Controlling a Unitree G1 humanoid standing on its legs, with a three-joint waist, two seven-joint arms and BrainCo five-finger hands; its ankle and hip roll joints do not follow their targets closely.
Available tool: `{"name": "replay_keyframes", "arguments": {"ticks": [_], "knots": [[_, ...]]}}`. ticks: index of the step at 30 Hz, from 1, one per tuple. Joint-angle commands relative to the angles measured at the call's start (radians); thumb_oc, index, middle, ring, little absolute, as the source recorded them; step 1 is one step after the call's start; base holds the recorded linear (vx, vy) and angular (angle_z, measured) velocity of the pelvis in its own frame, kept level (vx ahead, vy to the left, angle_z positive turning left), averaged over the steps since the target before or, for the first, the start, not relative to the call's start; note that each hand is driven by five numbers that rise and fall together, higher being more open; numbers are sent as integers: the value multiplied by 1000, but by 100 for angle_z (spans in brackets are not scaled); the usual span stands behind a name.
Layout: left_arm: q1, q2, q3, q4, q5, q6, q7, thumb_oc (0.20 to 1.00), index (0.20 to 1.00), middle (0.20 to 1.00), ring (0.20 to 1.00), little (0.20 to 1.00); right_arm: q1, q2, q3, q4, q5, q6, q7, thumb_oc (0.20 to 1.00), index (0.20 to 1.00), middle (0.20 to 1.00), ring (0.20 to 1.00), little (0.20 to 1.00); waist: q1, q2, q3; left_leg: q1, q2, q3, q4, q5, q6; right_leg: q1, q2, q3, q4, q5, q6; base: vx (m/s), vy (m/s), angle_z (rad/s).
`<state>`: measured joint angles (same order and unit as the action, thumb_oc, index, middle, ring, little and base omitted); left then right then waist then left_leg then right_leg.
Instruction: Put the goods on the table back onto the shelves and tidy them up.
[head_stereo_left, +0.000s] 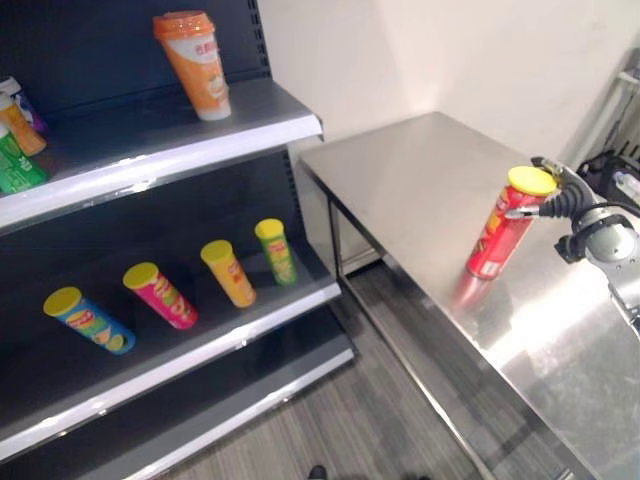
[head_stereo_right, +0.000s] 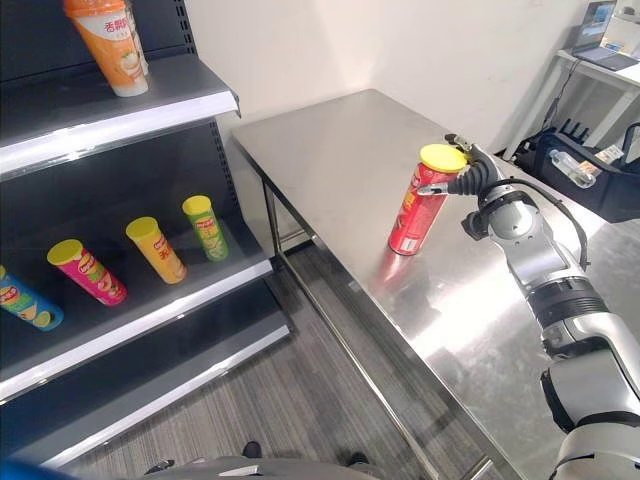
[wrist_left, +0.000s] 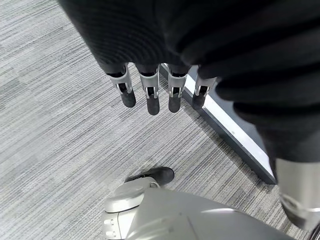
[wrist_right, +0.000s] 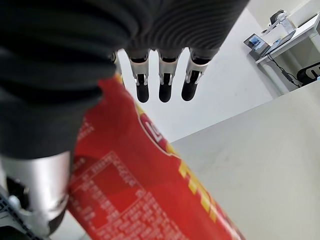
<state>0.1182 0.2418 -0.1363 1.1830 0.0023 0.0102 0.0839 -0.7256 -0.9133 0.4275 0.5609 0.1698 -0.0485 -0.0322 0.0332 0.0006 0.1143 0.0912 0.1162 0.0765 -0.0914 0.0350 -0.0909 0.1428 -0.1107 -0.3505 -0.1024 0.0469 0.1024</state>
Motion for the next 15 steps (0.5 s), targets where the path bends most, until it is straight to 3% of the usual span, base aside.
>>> {"name": "replay_keyframes", "arguments": {"ticks": [1, 11, 12, 13, 14, 15], "knots": [[-57, 51, -86, 37, -13, -11, 17, 1000, 1000, 1000, 1000, 1000, -113, 11, 66, 5, 40, -35, 16, 1000, 1000, 1000, 1000, 1000, 24, -26, -27, -40, 59, 60, 17, 22, -82, 47, -26, 2, 41, -146, 27, 0, 0, 0], [-58, 46, -96, 44, -3, -15, 13, 1000, 1000, 1000, 1000, 1000, -148, 30, 140, 11, 5, -38, 51, 1000, 1000, 1000, 1000, 1000, 26, -28, -27, -36, 61, 65, 18, 20, -84, 48, -28, 5, 41, -146, 27, 0, 0, 0], [-58, 46, -96, 44, -2, -15, 13, 1000, 1000, 1000, 1000, 1000, -154, 32, 148, 12, 1, -37, 53, 959, 959, 959, 959, 959, 26, -29, -26, -36, 61, 65, 18, 20, -84, 49, -28, 5, 41, -146, 27, 0, 0, 0], [-60, 47, -97, 44, -2, -16, 13, 1000, 1000, 1000, 1000, 1000, -161, 30, 159, 12, -5, -37, 57, 733, 733, 733, 733, 733, 27, -30, -27, -35, 62, 64, 17, 21, -84, 48, -28, 5, 41, -145, 27, 0, 0, 0], [-61, 47, -97, 45, -2, -16, 14, 1000, 1000, 1000, 1000, 1000, -164, 28, 164, 8, -9, -38, 57, 351, 351, 351, 351, 351, 27, -30, -27, -36, 62, 65, 17, 21, -84, 48, -27, 4, 41, -145, 27, 0, 0, 0], [-61, 46, -97, 44, -2, -17, 15, 1000, 1000, 1000, 1000, 1000, -166, 26, 172, 0, -17, -41, 58, 200, 200, 200, 200, 200, 26, -31, -27, -35, 63, 64, 17, 21, -85, 50, -26, 3, 39, -146, 27, 0, 0, 0]]}}
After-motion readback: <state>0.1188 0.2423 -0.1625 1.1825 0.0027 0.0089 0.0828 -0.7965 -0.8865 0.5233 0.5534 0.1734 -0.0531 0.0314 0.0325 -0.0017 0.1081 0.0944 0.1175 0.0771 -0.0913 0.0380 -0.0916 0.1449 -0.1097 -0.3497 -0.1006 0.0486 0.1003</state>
